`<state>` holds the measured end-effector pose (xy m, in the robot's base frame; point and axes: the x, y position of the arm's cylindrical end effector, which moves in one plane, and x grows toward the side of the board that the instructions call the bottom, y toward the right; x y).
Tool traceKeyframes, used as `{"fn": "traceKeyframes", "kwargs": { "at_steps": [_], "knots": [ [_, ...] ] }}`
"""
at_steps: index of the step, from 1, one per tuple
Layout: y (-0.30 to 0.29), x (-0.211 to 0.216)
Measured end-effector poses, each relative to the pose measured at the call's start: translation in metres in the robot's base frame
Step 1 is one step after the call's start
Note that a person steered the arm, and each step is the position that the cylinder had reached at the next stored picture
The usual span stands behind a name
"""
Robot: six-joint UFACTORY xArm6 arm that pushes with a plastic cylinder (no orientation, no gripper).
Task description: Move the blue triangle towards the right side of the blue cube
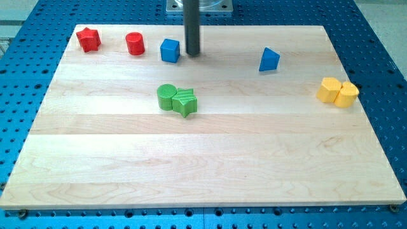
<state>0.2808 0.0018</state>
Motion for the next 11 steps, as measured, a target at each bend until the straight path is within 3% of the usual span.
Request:
{"fn": "traceKeyframes", "kwargs": {
  "at_steps": [2,3,4,6,8,11],
  "knots": [
    [0.142,-0.032],
    [0.209,-0.008],
    [0.207,0.039],
    [0.121,0.039],
    [0.121,0.087],
    [0.077,0.075]
  ]
}}
